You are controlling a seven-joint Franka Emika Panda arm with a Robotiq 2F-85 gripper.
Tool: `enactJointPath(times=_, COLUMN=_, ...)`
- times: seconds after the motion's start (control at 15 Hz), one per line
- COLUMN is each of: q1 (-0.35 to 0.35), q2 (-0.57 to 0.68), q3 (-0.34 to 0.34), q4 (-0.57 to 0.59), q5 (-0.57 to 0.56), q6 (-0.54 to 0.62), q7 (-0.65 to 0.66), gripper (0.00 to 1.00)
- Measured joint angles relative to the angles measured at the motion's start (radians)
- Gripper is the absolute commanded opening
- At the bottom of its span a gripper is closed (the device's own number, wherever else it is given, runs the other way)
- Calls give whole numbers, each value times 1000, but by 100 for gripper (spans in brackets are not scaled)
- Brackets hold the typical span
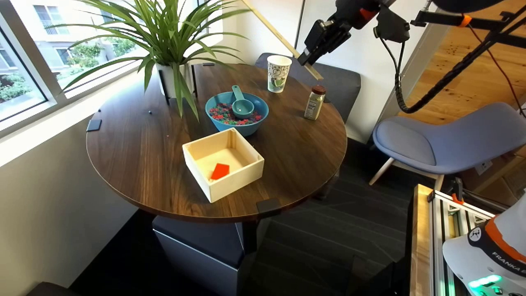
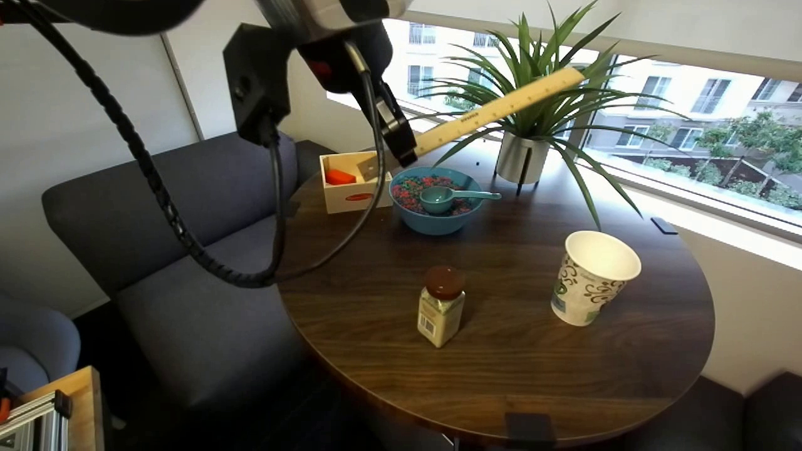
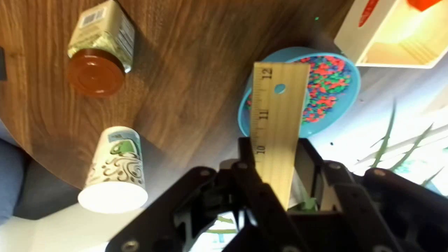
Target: Put the wooden ruler in the wooden box
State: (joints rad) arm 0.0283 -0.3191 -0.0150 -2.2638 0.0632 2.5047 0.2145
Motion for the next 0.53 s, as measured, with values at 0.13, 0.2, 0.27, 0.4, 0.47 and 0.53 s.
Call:
enactJointPath(times=0.13, q1=36, q2=-49, q3=5, q4=-6, q5=48, q6=-5, q7=-97, gripper=10)
enactJointPath(times=0.2, q1=58, q2=-70, q3=13, q4=-10, q5=59, q6=-17, q7=-132, gripper=10)
enactJointPath(times=0.27, q1=82, q2=-88, q3=26, q4=-15, q5=65, q6=-28, q7=-159, gripper=10)
enactJointPath(times=0.4, q1=131, q2=-114, q3=55, q4=-28, q5=76, q6=-41, q7=-203, gripper=10)
enactJointPath(times=0.47, q1=159, q2=-123, q3=67, q4=-35, q5=85, q6=-41, q7=-226, gripper=10)
enactJointPath(times=0.53, q1=191, q2=-129, q3=76, q4=-41, q5=103, q6=-41, q7=-253, gripper=10)
